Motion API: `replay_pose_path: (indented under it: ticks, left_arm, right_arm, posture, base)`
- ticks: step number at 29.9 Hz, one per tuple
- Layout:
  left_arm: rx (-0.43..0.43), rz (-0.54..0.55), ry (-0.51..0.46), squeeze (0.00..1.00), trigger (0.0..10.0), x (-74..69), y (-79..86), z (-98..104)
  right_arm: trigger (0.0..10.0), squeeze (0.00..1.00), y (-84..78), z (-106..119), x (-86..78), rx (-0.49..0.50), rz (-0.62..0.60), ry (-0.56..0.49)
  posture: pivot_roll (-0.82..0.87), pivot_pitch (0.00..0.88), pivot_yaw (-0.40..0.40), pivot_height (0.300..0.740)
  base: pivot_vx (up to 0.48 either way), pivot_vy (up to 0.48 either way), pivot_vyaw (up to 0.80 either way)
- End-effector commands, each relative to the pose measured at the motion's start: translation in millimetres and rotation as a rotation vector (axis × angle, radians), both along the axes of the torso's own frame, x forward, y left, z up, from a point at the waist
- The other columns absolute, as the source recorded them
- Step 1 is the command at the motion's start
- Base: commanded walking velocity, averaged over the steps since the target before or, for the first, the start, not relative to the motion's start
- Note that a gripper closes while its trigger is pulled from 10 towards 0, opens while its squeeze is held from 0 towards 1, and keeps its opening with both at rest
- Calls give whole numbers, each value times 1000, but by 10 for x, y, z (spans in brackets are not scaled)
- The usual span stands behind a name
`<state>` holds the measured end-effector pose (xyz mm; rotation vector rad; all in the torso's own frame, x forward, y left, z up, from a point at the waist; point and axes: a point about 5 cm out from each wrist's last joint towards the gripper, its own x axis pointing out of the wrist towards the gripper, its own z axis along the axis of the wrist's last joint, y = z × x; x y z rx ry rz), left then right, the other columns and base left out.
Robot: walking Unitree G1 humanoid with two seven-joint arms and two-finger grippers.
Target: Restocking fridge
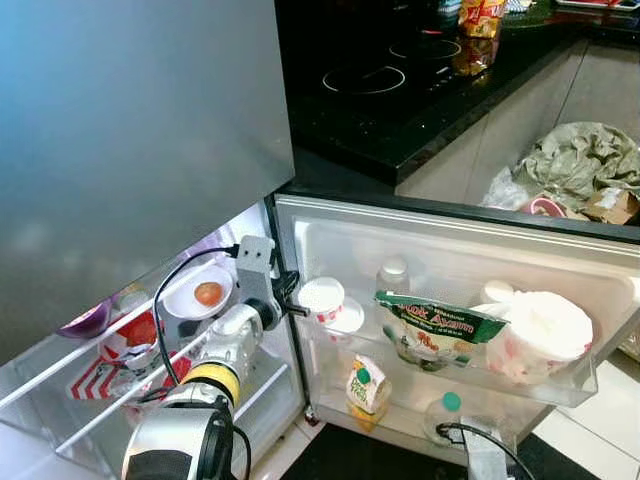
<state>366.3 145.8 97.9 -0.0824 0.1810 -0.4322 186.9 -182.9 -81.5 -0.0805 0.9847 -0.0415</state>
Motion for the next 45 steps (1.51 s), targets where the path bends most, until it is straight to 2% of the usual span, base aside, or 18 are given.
replay_pose_path:
  ticks: [1,9,11,14,17,18,20,26,30,39,45]
  left_arm:
    - [34,-26,44,0,10000,-12,-36,-53]
    - [37,-86,65,0,10000,-30,-106,-77]
    - [-11,-117,68,0,10000,-22,-180,-50]
    - [-15,-131,67,0,10000,-22,-202,-44]
    - [-47,-196,70,0,10000,-38,-277,-35]
    - [-88,-269,66,0,10000,-56,-338,-12]
    - [-100,-290,62,0,10000,-59,-352,-2]
    - [-120,-324,53,0,10000,-53,-324,43]
    - [-96,-408,63,0,10000,-85,-324,38]
    - [-68,-374,52,0,10000,-67,-301,45]
    - [4,-352,71,0,10000,-66,-241,9]
  right_arm:
    - [10000,0,61,-29,-46,4,-10,17]
    - [10000,0,135,-33,-31,2,-11,26]
    - [10000,0,306,-44,-14,7,-8,37]
    - [10000,0,352,-40,0,8,-6,38]
    - [10000,0,433,-24,37,10,-3,36]
    - [10000,0,474,-14,58,10,-2,34]
    - [10000,0,470,-14,58,8,-3,34]
    - [10000,0,323,-32,14,-1,-13,37]
    - [10000,0,314,-35,14,0,-14,40]
    - [10000,0,303,-35,16,4,-14,44]
    - [10000,0,290,-28,30,1,-17,42]
  posture:
    - [-200,54,75,740]
    - [-203,58,74,740]
    - [-204,59,74,740]
    - [-204,59,74,740]
    - [-207,64,72,740]
    - [-207,64,72,740]
    - [-207,64,72,740]
    - [-208,64,75,740]
    - [-205,66,76,740]
    - [-206,67,79,740]
    - [-214,69,81,740]
  base:
    - [0,0,0]
    - [0,0,0]
    - [0,0,0]
    - [0,0,0]
    - [0,0,0]
    - [0,0,0]
    - [0,0,0]
    - [0,0,0]
    - [0,0,0]
    - [0,0,0]
    - [0,0,0]
